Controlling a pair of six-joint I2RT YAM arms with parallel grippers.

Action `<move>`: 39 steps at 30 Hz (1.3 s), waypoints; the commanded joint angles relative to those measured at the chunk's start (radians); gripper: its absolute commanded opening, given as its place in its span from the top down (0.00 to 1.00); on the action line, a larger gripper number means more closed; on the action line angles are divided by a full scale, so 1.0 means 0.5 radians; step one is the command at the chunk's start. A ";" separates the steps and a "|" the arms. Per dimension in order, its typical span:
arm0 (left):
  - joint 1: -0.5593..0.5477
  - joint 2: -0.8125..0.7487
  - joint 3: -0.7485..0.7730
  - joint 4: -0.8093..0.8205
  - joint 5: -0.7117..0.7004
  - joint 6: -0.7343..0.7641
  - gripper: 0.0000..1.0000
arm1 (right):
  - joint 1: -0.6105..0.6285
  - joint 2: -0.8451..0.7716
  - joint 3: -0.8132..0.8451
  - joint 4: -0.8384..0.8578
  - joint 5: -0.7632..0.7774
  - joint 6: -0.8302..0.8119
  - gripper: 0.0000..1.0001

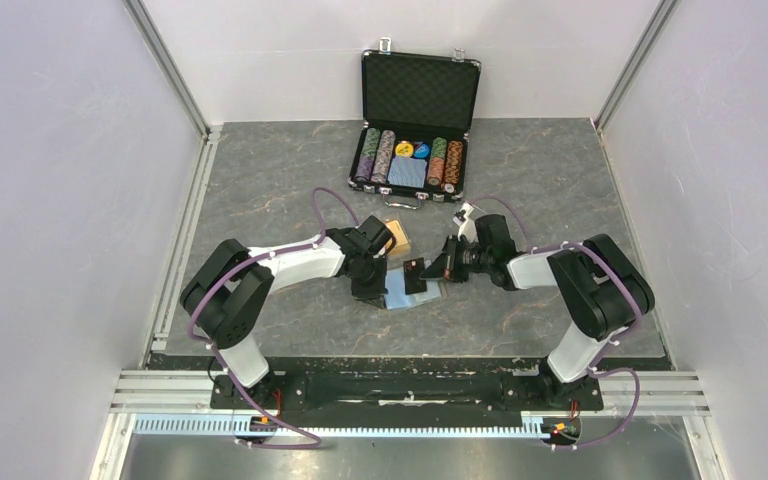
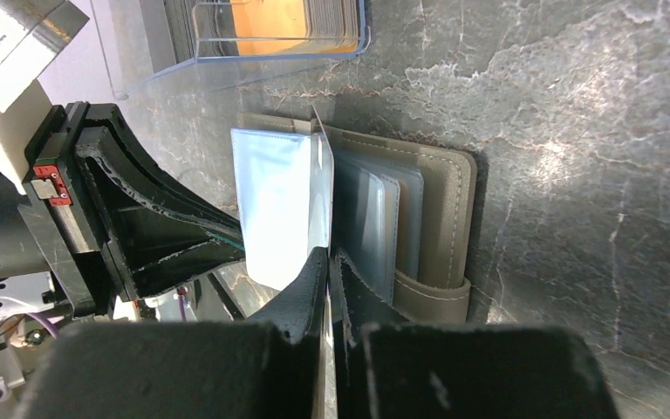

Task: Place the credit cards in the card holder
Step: Insert the credit card into the card holder.

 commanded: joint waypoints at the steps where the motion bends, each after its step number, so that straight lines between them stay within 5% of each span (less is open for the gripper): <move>1: -0.018 0.049 0.049 0.026 -0.032 0.062 0.96 | -0.002 0.048 -0.061 0.129 -0.049 0.069 1.00; 39: -0.023 0.055 0.065 0.023 -0.014 0.066 0.97 | 0.092 0.242 0.051 -0.033 -0.275 0.093 1.00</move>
